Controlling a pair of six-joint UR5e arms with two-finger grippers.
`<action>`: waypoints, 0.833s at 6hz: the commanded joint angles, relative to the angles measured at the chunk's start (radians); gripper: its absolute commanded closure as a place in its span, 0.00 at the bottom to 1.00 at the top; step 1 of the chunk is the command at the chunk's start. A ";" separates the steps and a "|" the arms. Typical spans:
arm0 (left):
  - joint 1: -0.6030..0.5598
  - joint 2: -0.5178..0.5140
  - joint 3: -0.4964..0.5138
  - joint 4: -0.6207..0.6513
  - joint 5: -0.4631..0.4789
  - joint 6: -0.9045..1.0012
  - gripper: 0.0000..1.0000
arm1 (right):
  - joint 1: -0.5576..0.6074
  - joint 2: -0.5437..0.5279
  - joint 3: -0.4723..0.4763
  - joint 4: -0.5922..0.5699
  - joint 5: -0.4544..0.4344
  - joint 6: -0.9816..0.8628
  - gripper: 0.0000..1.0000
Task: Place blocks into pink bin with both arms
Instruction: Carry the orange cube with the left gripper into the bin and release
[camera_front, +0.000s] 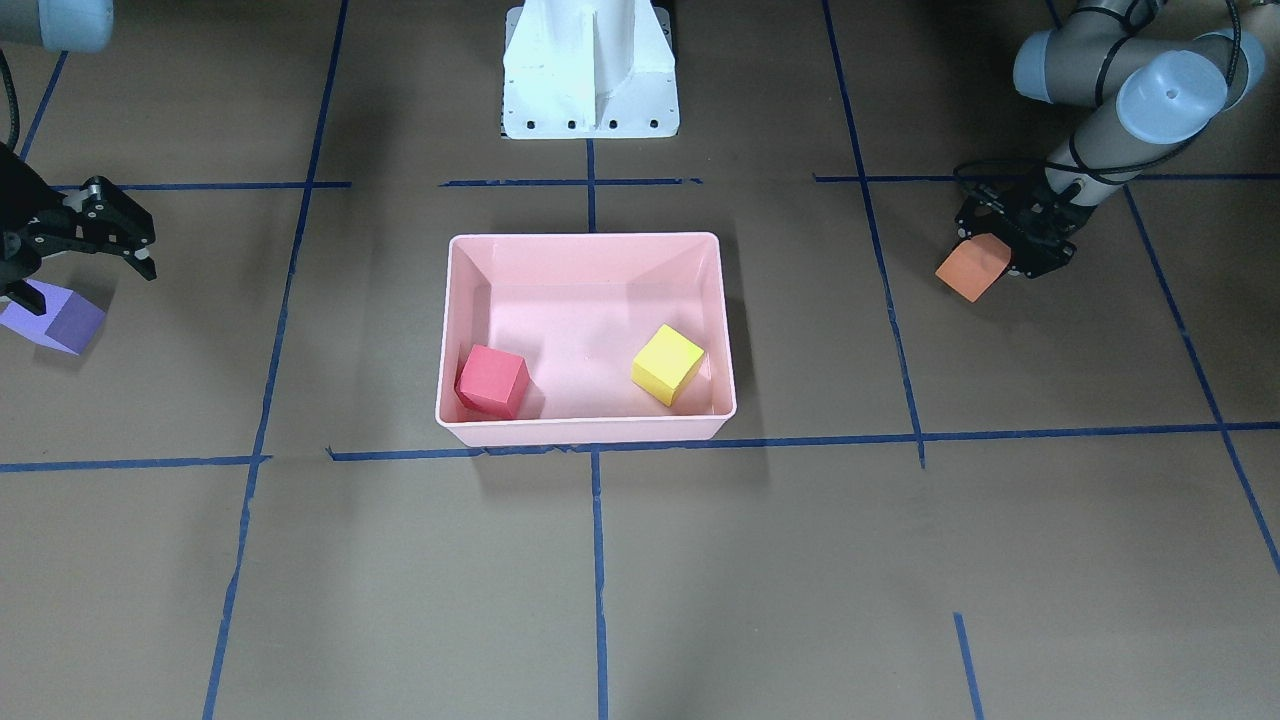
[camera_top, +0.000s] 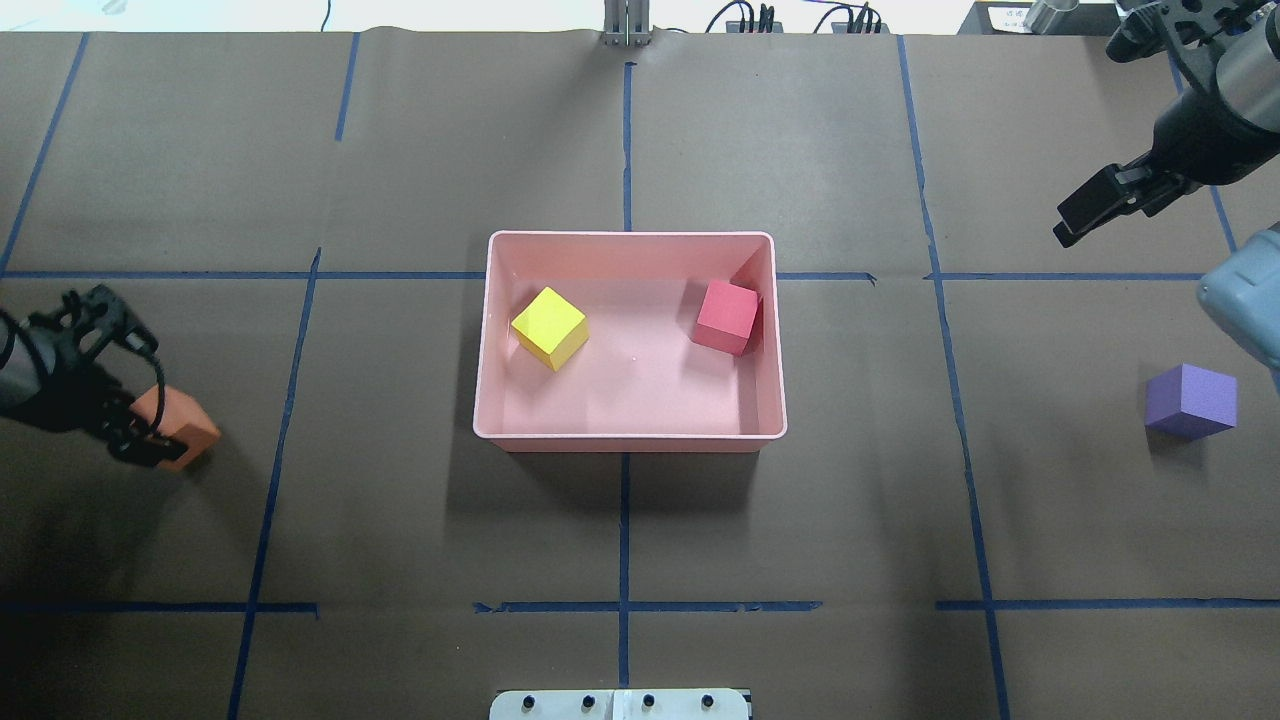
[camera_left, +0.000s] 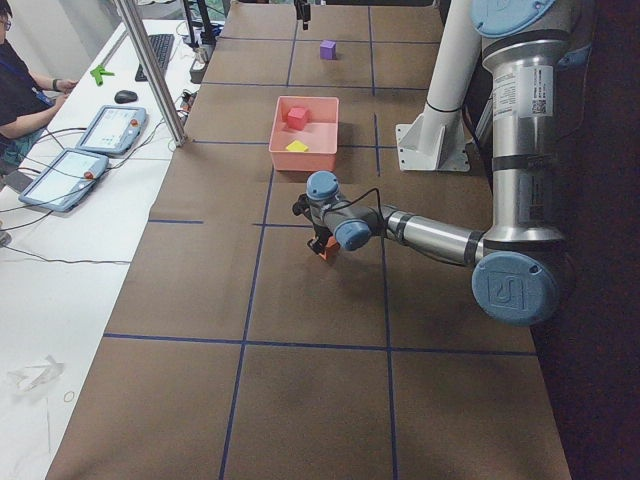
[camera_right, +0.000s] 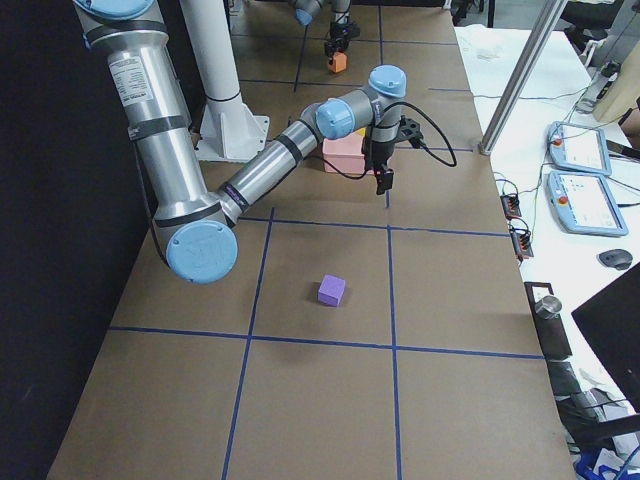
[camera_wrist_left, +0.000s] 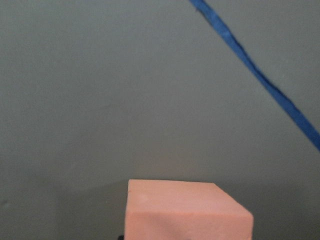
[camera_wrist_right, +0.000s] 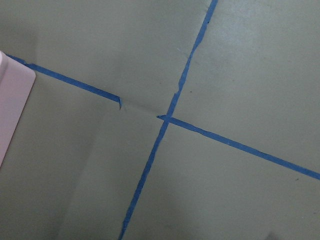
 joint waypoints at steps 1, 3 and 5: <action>-0.039 -0.354 -0.099 0.514 0.007 -0.063 0.49 | 0.075 -0.036 -0.050 -0.002 0.017 -0.176 0.00; 0.011 -0.629 -0.088 0.689 0.038 -0.364 0.49 | 0.194 -0.118 -0.117 0.000 0.075 -0.412 0.00; 0.186 -0.830 0.026 0.690 0.190 -0.667 0.46 | 0.248 -0.199 -0.135 0.003 0.091 -0.537 0.00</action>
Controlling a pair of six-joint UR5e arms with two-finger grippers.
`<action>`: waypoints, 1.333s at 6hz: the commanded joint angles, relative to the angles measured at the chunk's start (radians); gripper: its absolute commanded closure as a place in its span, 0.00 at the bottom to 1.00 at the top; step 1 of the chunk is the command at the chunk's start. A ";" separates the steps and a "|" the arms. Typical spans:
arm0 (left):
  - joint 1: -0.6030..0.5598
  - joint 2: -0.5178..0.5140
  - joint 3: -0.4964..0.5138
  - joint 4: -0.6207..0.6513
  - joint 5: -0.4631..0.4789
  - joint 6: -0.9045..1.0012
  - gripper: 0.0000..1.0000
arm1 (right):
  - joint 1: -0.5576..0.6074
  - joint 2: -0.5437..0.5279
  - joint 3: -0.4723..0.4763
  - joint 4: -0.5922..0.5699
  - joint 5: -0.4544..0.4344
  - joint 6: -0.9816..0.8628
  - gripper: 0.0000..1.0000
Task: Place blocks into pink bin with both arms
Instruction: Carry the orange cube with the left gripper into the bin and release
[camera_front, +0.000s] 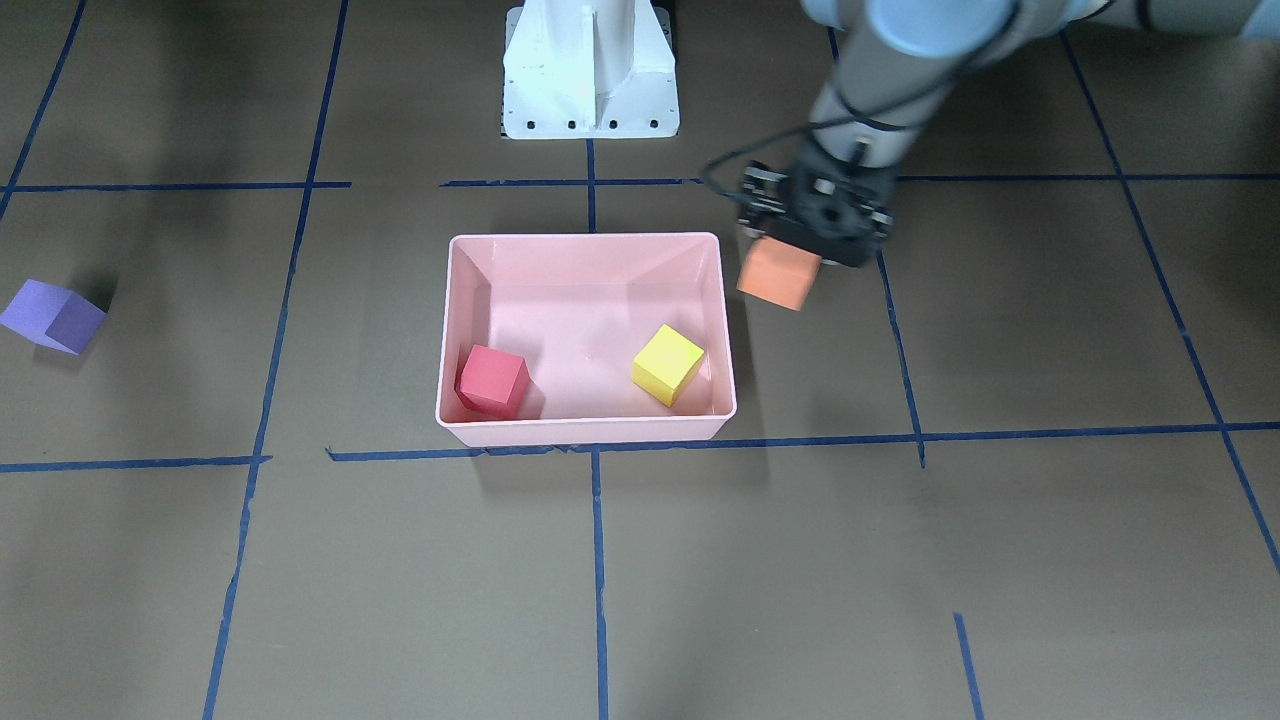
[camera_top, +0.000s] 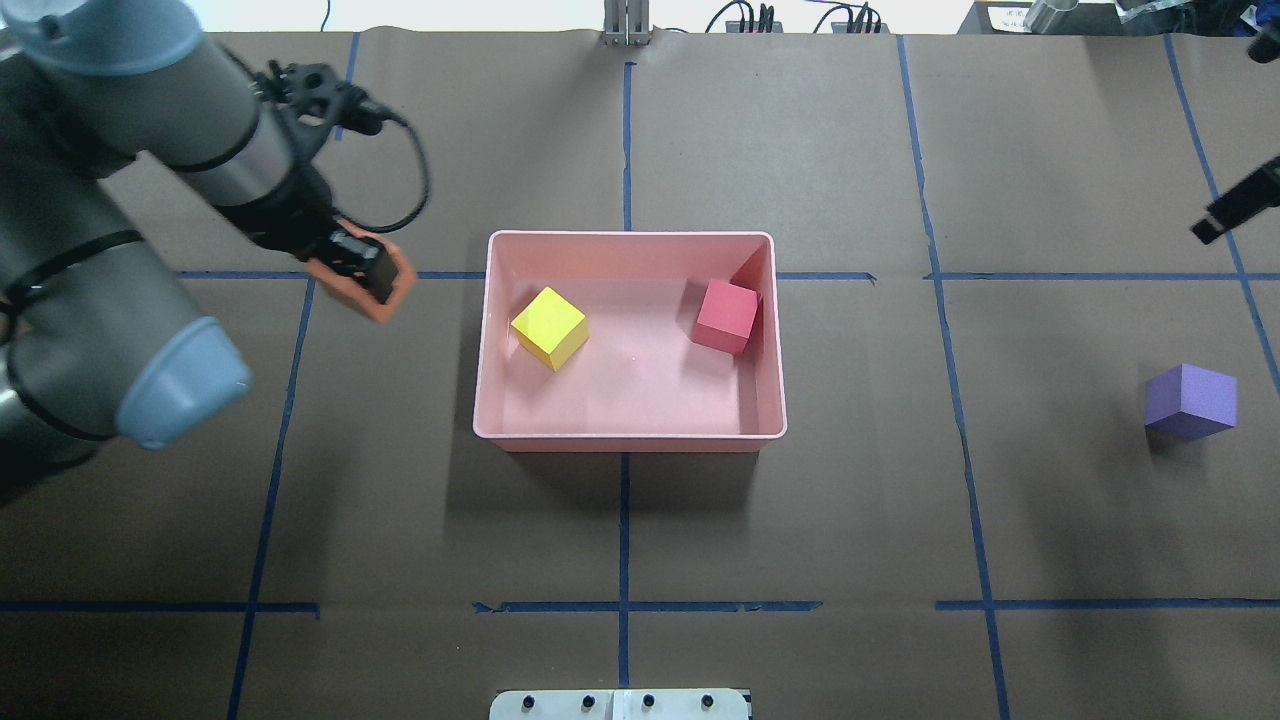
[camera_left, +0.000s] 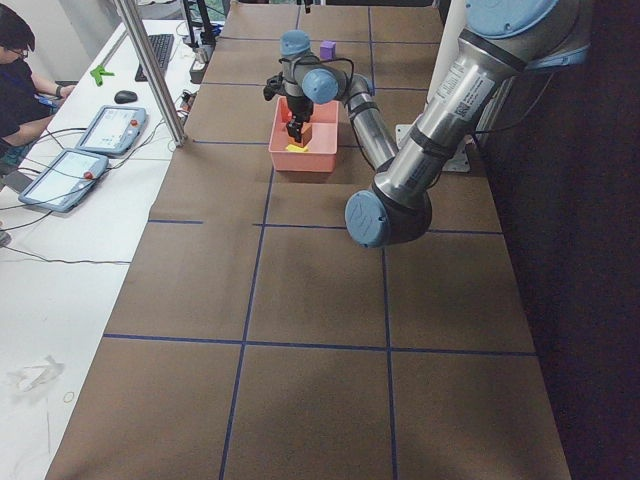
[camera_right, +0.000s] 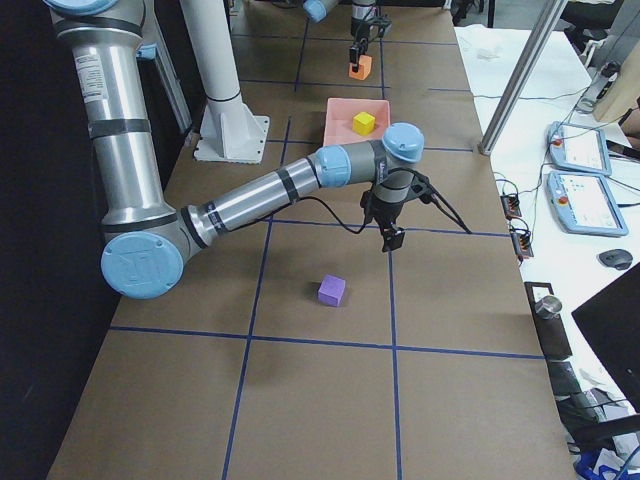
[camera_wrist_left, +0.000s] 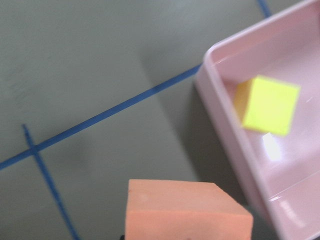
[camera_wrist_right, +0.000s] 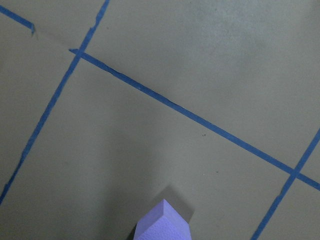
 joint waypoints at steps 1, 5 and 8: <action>0.103 -0.178 0.149 0.003 0.091 -0.204 0.26 | 0.026 -0.096 -0.016 0.079 0.010 -0.063 0.00; 0.107 -0.093 0.041 0.003 0.109 -0.243 0.00 | 0.024 -0.153 -0.062 0.181 0.010 -0.015 0.00; 0.107 -0.082 0.041 -0.004 0.111 -0.244 0.00 | -0.159 -0.205 -0.183 0.726 -0.071 0.149 0.00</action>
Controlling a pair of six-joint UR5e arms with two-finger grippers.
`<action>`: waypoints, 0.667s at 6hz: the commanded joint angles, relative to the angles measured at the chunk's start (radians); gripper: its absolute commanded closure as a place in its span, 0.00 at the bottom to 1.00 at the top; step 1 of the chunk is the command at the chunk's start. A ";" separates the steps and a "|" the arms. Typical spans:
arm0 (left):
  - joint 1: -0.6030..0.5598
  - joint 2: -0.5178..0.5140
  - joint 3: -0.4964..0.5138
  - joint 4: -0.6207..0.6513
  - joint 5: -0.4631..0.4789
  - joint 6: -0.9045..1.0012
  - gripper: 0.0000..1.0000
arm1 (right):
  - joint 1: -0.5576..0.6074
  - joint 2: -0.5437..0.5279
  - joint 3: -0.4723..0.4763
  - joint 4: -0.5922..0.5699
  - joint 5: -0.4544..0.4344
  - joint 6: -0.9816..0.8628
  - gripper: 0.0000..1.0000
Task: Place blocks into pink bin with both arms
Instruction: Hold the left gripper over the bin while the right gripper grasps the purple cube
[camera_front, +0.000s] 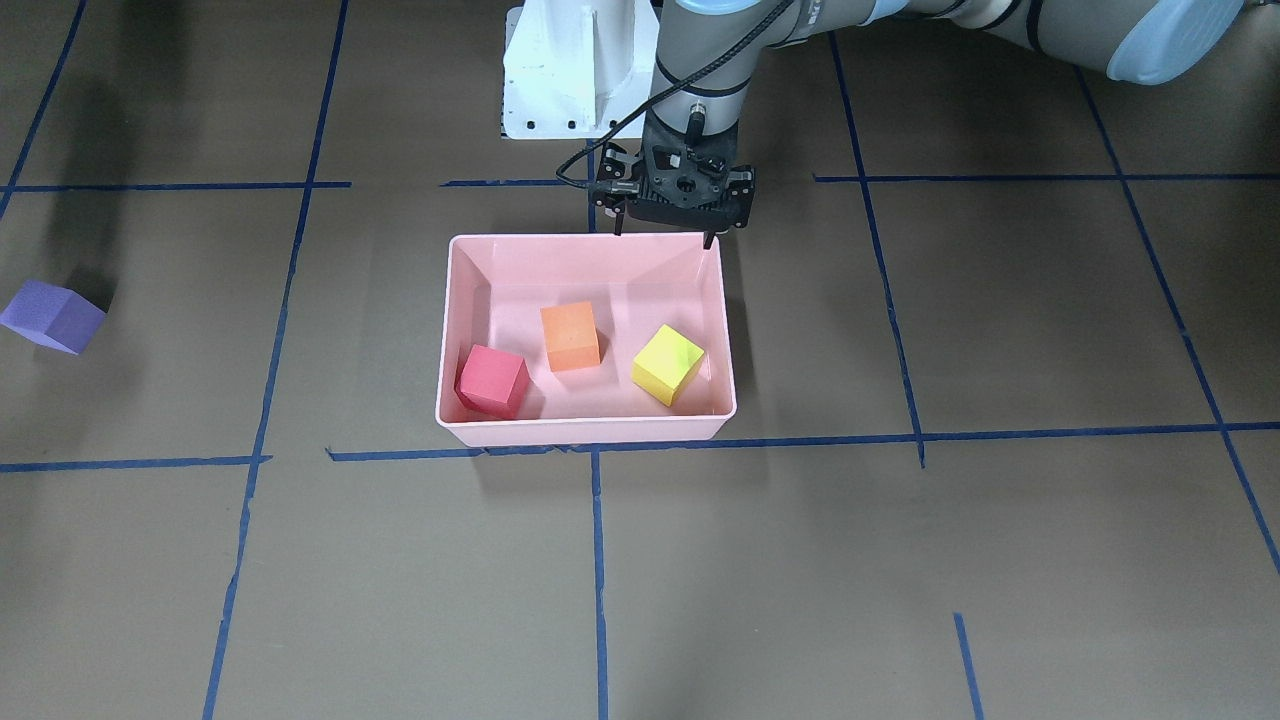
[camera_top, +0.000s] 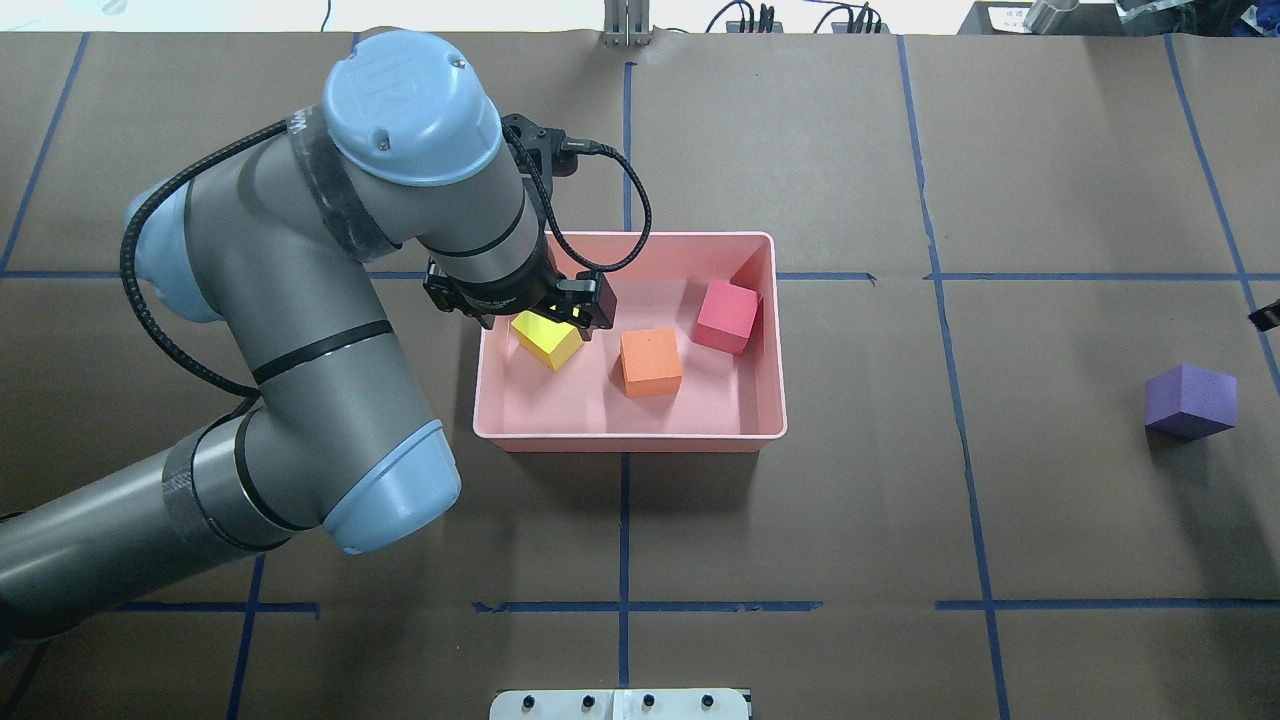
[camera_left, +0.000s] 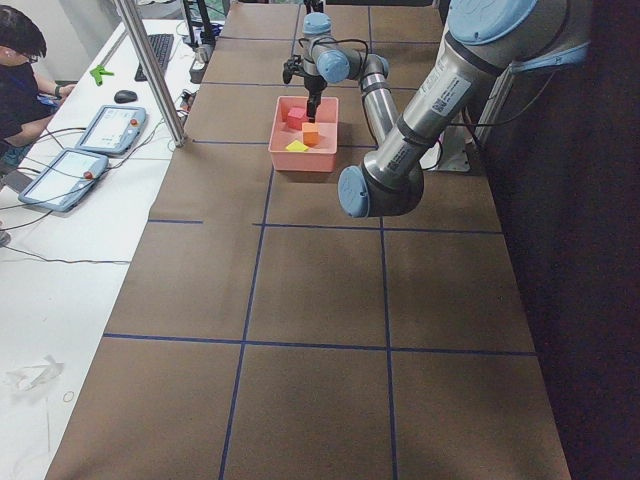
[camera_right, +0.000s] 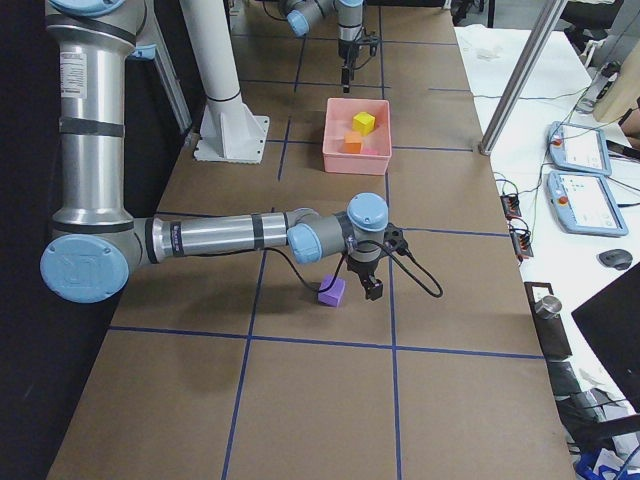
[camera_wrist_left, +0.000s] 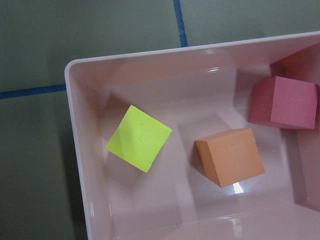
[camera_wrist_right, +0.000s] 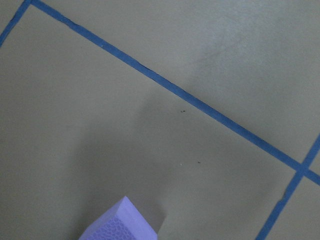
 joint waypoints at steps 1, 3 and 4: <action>0.000 0.014 -0.002 -0.005 0.000 0.000 0.00 | -0.099 -0.074 -0.016 0.221 -0.047 -0.059 0.00; 0.003 0.014 -0.002 -0.006 0.000 -0.003 0.00 | -0.145 -0.104 -0.018 0.246 -0.068 -0.135 0.00; 0.003 0.015 -0.002 -0.005 0.000 -0.003 0.00 | -0.165 -0.122 -0.018 0.247 -0.069 -0.135 0.00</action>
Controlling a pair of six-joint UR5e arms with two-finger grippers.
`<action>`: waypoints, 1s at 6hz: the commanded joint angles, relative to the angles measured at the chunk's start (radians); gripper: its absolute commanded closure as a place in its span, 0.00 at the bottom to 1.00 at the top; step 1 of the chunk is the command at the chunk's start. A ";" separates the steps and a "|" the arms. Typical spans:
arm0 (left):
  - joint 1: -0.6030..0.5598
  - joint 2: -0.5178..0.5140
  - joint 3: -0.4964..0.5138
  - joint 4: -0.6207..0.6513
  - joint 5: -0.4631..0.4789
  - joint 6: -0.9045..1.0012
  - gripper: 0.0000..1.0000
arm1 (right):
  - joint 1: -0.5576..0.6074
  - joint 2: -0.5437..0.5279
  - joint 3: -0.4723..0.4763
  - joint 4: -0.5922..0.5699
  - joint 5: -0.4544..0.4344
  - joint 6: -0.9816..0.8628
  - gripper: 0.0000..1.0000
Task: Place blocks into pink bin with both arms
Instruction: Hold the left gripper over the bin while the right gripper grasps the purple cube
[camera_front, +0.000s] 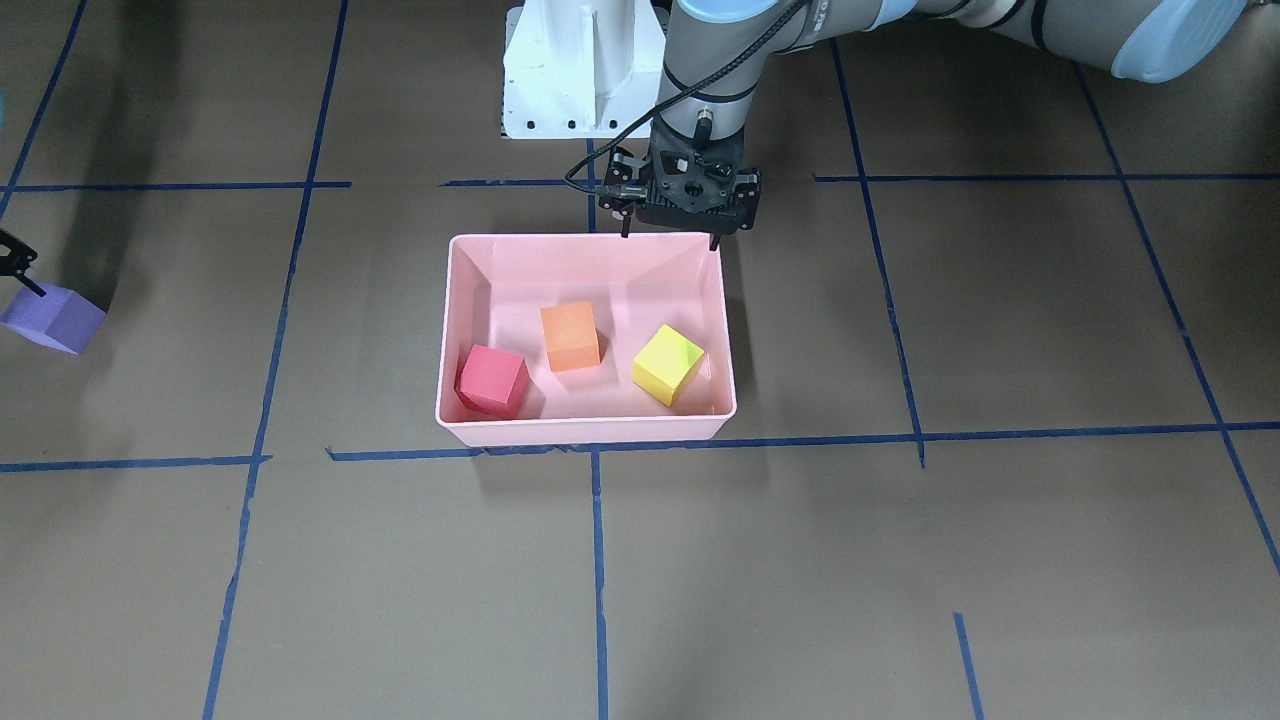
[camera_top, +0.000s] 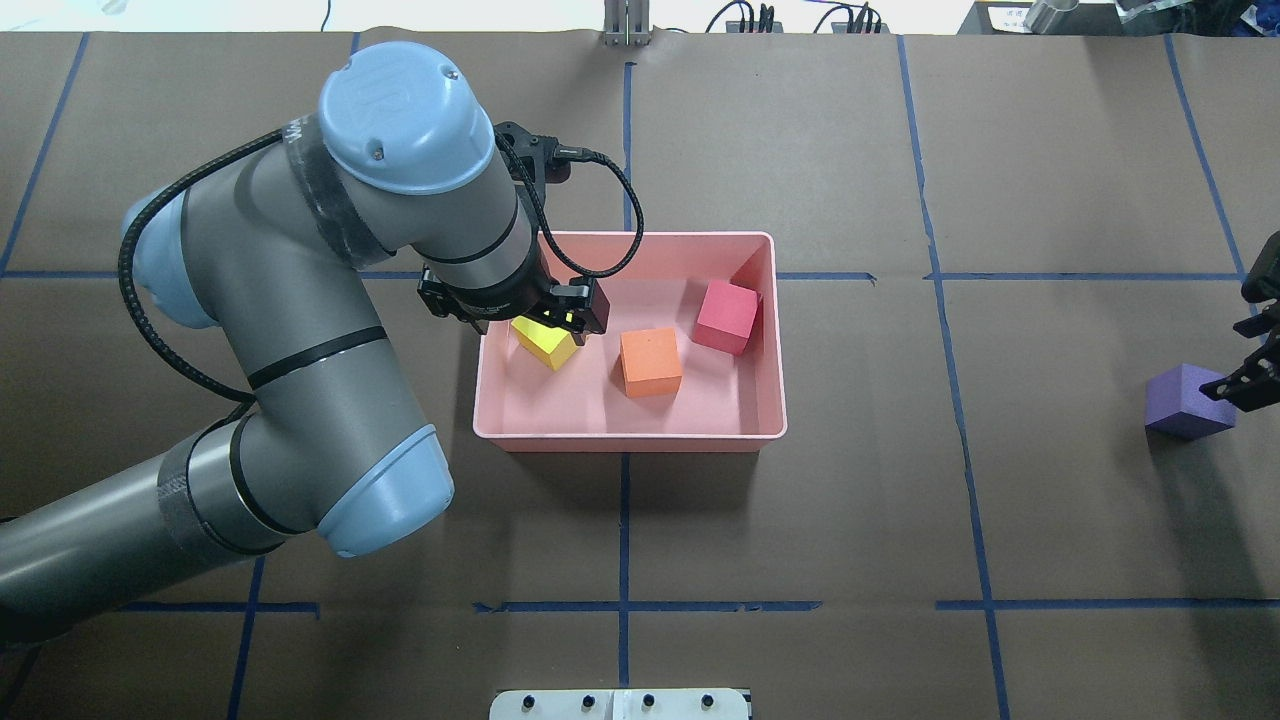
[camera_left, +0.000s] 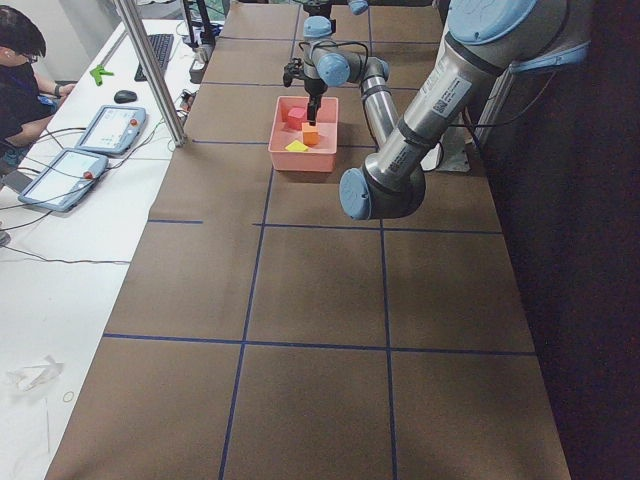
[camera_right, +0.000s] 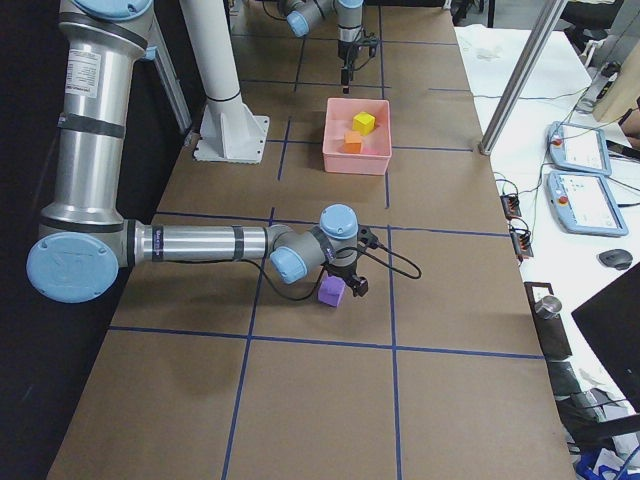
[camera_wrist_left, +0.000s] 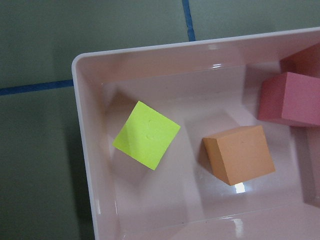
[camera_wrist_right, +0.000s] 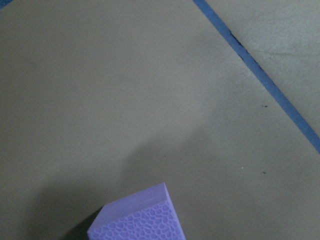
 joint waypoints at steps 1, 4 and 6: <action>0.000 0.000 -0.002 -0.001 0.000 0.000 0.00 | -0.051 -0.014 -0.010 0.003 -0.009 -0.008 0.00; 0.002 0.001 0.000 -0.001 0.000 -0.004 0.00 | -0.103 -0.005 -0.074 0.004 -0.035 -0.006 0.19; 0.002 0.000 -0.002 -0.001 0.000 0.001 0.00 | -0.100 0.019 -0.065 -0.003 -0.019 0.007 0.67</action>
